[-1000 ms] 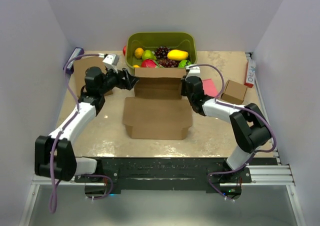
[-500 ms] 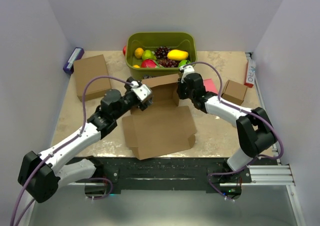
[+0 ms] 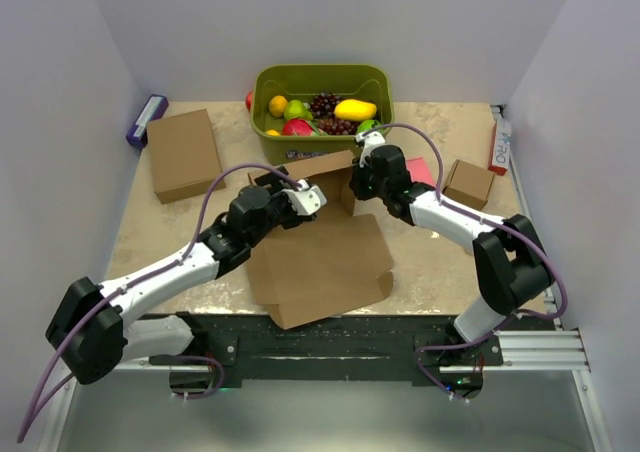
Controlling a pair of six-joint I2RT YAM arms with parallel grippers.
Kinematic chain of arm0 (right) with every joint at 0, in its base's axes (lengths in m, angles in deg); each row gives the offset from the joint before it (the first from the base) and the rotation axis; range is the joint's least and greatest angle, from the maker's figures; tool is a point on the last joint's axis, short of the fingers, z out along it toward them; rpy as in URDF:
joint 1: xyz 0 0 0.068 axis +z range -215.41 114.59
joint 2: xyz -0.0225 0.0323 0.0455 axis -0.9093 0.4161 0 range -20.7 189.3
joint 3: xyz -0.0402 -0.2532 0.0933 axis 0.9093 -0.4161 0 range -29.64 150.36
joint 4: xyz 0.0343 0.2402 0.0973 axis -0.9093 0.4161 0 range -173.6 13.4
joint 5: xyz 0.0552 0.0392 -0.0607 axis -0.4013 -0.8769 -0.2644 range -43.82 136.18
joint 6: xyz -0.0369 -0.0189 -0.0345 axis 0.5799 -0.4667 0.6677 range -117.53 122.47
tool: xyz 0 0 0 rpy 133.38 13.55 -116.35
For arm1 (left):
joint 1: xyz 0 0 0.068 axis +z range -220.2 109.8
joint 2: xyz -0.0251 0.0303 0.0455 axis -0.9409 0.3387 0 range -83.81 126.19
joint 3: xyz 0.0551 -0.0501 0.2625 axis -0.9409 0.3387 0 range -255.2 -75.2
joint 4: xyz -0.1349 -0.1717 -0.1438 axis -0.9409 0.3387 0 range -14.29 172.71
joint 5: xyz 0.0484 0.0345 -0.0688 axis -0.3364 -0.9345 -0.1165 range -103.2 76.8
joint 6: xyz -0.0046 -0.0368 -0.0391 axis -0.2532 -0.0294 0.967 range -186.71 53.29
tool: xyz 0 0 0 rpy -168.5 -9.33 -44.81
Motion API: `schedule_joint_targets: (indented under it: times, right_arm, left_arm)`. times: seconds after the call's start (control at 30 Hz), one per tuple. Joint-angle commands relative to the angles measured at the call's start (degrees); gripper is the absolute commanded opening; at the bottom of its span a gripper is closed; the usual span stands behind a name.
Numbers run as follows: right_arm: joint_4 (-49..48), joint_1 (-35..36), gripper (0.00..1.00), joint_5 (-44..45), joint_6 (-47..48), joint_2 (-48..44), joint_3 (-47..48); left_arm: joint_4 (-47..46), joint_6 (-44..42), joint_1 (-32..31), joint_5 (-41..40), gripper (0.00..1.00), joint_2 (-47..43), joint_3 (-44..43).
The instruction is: Fold the paper box
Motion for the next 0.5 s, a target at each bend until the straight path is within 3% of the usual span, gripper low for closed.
schedule_joint_targets:
  times: [0.0,0.27,0.47]
  right_arm:
    - [3.0,0.2,0.0,-2.6,-0.1,-0.5,0.9]
    - [-1.5,0.2,0.0,-0.5,-3.0,0.0,-1.4]
    - [-10.5,0.2,0.02,-0.6,-6.0,-0.3,-5.4]
  left_arm:
    - [2.1,-1.0,-0.2,-2.5,0.78,3.3,-2.4]
    - [1.9,-0.2,-0.4,-4.8,0.34,5.0,-2.7]
    - [1.5,-0.1,-0.5,-5.6,0.2,5.4,-2.6]
